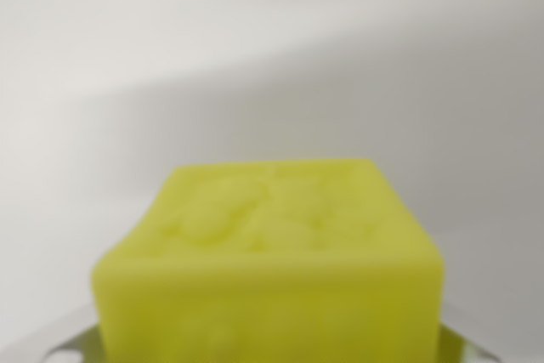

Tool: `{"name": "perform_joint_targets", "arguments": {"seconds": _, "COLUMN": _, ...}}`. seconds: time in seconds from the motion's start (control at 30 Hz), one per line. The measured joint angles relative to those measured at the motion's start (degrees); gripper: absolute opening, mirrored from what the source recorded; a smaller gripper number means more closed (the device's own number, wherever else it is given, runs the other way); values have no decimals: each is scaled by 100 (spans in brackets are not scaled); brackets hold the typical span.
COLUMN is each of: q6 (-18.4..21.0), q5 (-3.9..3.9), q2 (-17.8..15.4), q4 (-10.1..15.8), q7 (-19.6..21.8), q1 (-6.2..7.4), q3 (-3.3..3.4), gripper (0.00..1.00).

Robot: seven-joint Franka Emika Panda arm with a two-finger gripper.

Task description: Pick yellow cube

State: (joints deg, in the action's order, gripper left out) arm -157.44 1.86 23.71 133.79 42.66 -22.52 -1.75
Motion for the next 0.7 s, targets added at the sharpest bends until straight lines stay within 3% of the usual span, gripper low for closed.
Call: {"name": "perform_joint_targets", "arguments": {"seconds": 0.7, "q6": 663, "q5": -83, "q2": -764, "q4": 101, "q7": -60, "q1": 15, "q3": 1, "gripper": 0}}
